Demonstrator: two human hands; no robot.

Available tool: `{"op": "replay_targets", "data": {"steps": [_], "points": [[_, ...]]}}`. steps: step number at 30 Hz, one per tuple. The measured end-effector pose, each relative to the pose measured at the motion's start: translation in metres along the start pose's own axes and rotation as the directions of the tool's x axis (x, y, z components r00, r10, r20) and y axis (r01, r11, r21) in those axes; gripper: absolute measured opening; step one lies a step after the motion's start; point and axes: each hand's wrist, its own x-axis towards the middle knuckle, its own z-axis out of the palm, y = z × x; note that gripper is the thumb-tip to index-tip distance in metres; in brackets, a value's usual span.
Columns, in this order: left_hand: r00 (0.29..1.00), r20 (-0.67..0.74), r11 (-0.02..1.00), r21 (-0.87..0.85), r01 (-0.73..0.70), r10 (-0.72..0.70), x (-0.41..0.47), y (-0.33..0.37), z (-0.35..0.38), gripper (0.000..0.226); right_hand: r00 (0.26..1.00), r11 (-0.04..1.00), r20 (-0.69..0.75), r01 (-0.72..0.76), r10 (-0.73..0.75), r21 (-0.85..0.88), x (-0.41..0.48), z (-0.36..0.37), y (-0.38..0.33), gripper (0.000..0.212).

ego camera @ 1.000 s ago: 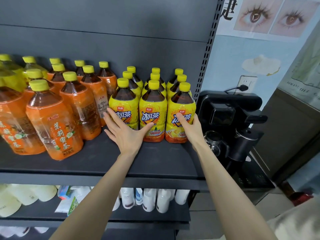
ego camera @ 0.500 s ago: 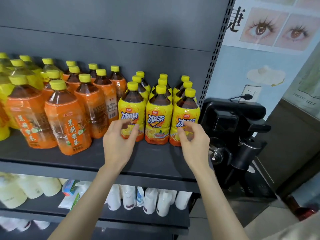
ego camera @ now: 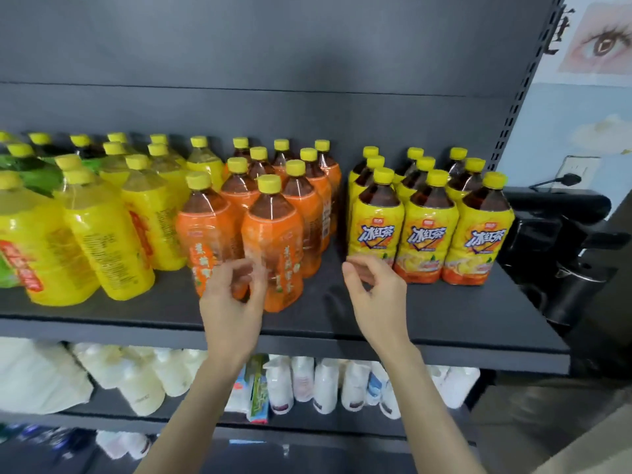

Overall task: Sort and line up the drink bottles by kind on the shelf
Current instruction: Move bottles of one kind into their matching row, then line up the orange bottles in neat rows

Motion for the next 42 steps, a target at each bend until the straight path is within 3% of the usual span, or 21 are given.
{"op": "replay_targets", "data": {"steps": [3,6,13,18,21,25,30,36,39,42], "points": [[1.0,0.022,1.0,-0.014,0.001,0.0,0.014,-0.018,-0.021,0.013,0.998,0.998,-0.016,-0.054,0.054,0.023,-0.01,0.031,-0.018,0.015],[1.0,0.021,1.0,0.009,0.015,-0.016,0.029,-0.038,-0.035,0.036,0.995,0.995,-0.015,-0.093,0.094,0.042,-0.013,0.057,-0.033,0.022],[0.982,0.103,0.987,0.003,0.161,-0.16,0.063,-0.067,-0.037,0.085,0.966,0.962,0.171,-0.222,0.195,0.156,0.002,0.098,-0.04,0.089],[0.95,0.228,0.96,-0.131,0.249,-0.215,0.082,-0.078,-0.029,0.103,0.951,0.936,0.186,-0.283,0.246,0.21,0.012,0.109,-0.032,0.101],[0.943,0.227,0.959,-0.089,0.27,-0.244,0.091,-0.085,-0.03,0.109,0.961,0.948,0.112,-0.27,0.253,0.169,0.01,0.109,-0.03,0.096],[0.944,0.208,0.965,-0.006,0.263,-0.256,0.093,-0.086,-0.028,0.1,0.965,0.967,-0.09,-0.237,0.245,0.092,0.001,0.102,-0.026,0.091],[0.947,0.211,0.961,-0.081,0.266,-0.244,0.081,-0.086,-0.021,0.091,0.918,0.962,-0.298,-0.271,0.262,0.009,0.0,0.097,-0.016,0.102],[0.937,0.268,0.926,-0.24,0.292,-0.226,0.087,-0.092,-0.032,0.086,0.899,0.962,-0.392,-0.254,0.197,-0.099,0.002,0.113,-0.016,0.101],[0.946,0.242,0.919,-0.278,0.28,-0.215,0.094,-0.098,-0.039,0.092,0.861,0.99,-0.508,-0.072,-0.001,-0.123,-0.013,0.127,-0.027,0.073],[0.953,0.223,0.917,-0.296,0.267,-0.205,0.105,-0.111,-0.046,0.09,0.902,1.0,-0.43,0.022,-0.018,0.003,-0.017,0.15,-0.036,0.03]]}}
